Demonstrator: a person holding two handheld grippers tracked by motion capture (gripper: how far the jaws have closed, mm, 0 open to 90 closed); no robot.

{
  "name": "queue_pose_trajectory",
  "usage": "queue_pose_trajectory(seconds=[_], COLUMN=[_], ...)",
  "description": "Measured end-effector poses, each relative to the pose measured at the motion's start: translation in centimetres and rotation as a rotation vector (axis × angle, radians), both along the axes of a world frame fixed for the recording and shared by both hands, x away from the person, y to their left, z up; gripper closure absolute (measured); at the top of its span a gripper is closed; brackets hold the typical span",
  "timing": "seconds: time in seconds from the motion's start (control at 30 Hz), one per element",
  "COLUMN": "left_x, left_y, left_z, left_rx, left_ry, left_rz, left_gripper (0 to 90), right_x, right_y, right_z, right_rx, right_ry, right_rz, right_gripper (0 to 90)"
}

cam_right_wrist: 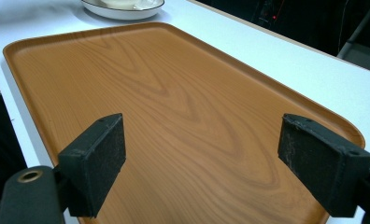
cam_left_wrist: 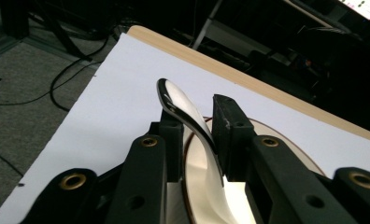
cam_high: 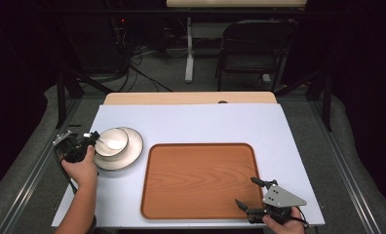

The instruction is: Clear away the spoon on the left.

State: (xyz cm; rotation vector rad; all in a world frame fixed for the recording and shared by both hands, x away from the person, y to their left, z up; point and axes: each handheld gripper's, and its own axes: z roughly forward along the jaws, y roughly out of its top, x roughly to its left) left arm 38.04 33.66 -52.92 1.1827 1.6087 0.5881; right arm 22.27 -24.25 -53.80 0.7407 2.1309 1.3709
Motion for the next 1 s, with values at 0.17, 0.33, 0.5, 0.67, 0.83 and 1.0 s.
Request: queue_pose_trajectory(seconds=[0.17, 0.33, 0.5, 0.67, 0.83, 1.0], left_x=[-0.1, -0.2, -0.1, 0.0, -0.1, -0.2], left_y=[-0.3, -0.9, -1.6, -2.2, -2.7, -3.0], left_z=[0.4, 0.8, 1.2, 1.5, 2.0, 3.2], left_rx=[-0.014, -0.043, -0.037, -0.012, 0.004, 0.009], left_ry=[-0.018, -0.037, -0.041, -0.04, -0.043, -0.067], left_rz=[-0.019, -0.037, -0.063, -0.081, -0.1, -0.116], left_gripper=[79.1, 82.6, 84.9, 84.9, 85.0, 85.0], right_x=[0.0, 0.0, 0.0, 0.0, 0.1, 0.0], right_y=[0.0, 0.0, 0.0, 0.0, 0.0, 0.0], right_z=[0.0, 0.0, 0.0, 0.0, 0.0, 0.0], right_rx=[-0.001, -0.001, -0.004, -0.003, -0.005, -0.004], right_ry=[0.0, 0.0, -0.001, -0.002, -0.002, -0.001], right_rz=[0.001, 0.001, 0.002, 0.001, 0.0, 0.0], right_gripper=[14.8, 14.8, 14.8, 14.9, 14.8, 14.8])
